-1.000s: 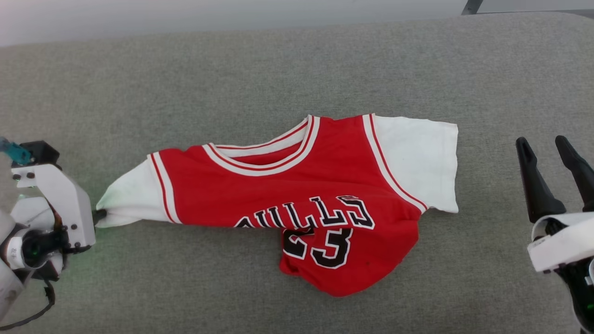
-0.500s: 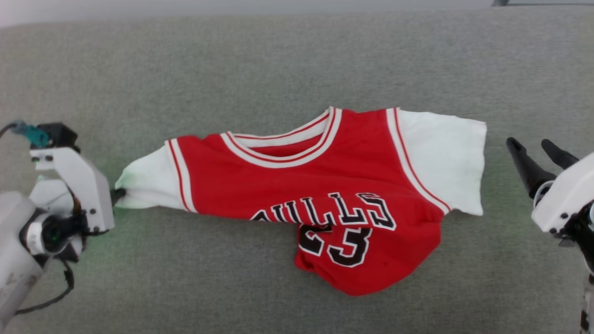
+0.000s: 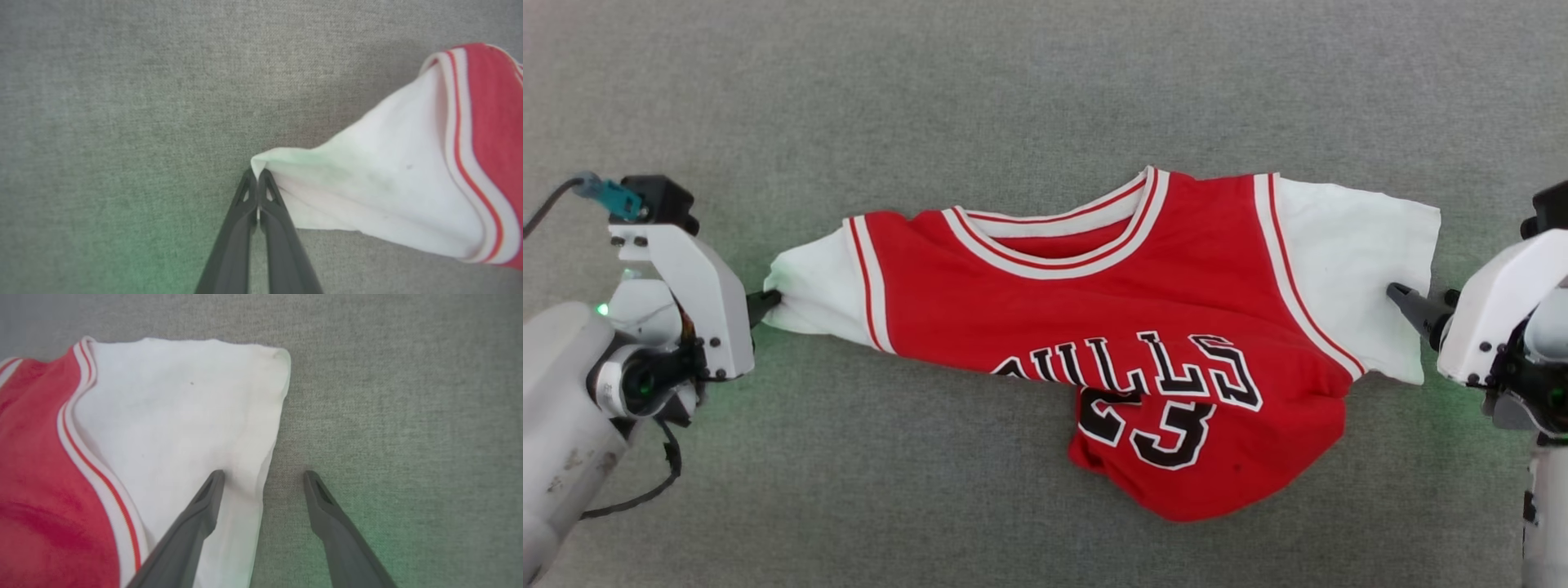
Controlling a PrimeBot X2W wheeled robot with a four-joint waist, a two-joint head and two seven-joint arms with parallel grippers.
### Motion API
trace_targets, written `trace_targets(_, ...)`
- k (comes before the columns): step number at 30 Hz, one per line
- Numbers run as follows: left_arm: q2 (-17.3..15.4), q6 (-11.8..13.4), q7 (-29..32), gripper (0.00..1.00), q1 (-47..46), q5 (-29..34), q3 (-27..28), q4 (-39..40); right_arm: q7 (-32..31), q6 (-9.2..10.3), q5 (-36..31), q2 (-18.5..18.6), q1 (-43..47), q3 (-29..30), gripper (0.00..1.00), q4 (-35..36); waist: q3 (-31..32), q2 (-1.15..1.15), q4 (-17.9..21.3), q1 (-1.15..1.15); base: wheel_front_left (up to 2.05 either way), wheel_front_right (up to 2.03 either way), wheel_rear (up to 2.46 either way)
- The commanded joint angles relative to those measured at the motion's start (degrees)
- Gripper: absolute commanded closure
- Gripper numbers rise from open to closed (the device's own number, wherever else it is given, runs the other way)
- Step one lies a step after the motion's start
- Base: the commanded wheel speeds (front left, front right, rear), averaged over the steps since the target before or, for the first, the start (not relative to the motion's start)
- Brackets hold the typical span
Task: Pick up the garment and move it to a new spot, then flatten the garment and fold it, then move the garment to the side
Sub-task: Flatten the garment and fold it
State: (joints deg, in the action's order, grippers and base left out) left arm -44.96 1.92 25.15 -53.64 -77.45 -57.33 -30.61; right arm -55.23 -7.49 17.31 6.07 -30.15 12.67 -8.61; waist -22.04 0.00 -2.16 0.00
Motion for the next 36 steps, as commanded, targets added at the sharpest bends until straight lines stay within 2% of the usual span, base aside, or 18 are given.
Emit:
trace_targets(1,1.42,-0.35,0.04,1.00,0.84,0.59,-0.89,-0.47,-0.55,0.00,-0.22,-0.10,-0.28,-0.44,0.00,-0.81,-0.13,0.00,-0.16,0.00,0.00,0.00,0.00)
trace_targets(2,1.61,-0.41,0.12,1.00,0.77,0.61,-0.95,-0.76,-1.25,0.00,0.01,0.07,-0.50,-1.19,0.00,-1.75,-0.16,0.00,-0.24,0.00,0.00,0.00,0.00)
trace_targets(3,1.77,-0.61,0.17,1.00,0.71,0.61,-1.00,-1.03,-1.45,0.00,0.41,0.33,-0.74,-1.85,0.74,-2.35,-0.15,0.00,-0.32,0.00,0.00,0.00,0.00)
trace_targets(4,1.91,-0.89,0.21,1.00,0.65,0.63,-1.05,-1.31,-1.53,0.00,0.73,0.48,-1.05,-2.14,1.00,-2.87,-0.13,0.00,-0.38,0.00,0.00,0.00,0.00)
trace_targets(11,2.10,-2.46,0.56,1.00,-0.20,0.72,-1.08,-3.59,-0.67,0.00,3.99,2.99,-3.48,-3.94,1.00,-3.93,1.74,0.00,-0.74,0.00,0.00,0.00,0.00)
trace_targets(21,1.51,-3.43,1.82,1.00,-6.18,2.65,-0.58,-4.13,2.99,0.00,6.33,5.62,-8.81,-6.08,1.00,-2.68,8.42,0.00,-0.68,0.00,0.00,0.00,0.00)
trace_targets(29,2.80,-4.16,-0.09,1.00,-13.68,5.43,0.74,-5.05,13.19,-0.01,6.85,7.60,-17.40,-11.05,1.00,-4.38,14.53,0.00,-0.69,0.00,0.00,0.00,0.00)
trace_targets(36,5.09,-5.42,-5.42,1.00,-21.67,9.85,1.64,-9.22,26.24,0.00,6.91,9.79,-26.87,-17.47,1.00,-10.40,19.40,0.00,-0.98,0.00,0.00,0.00,0.00)
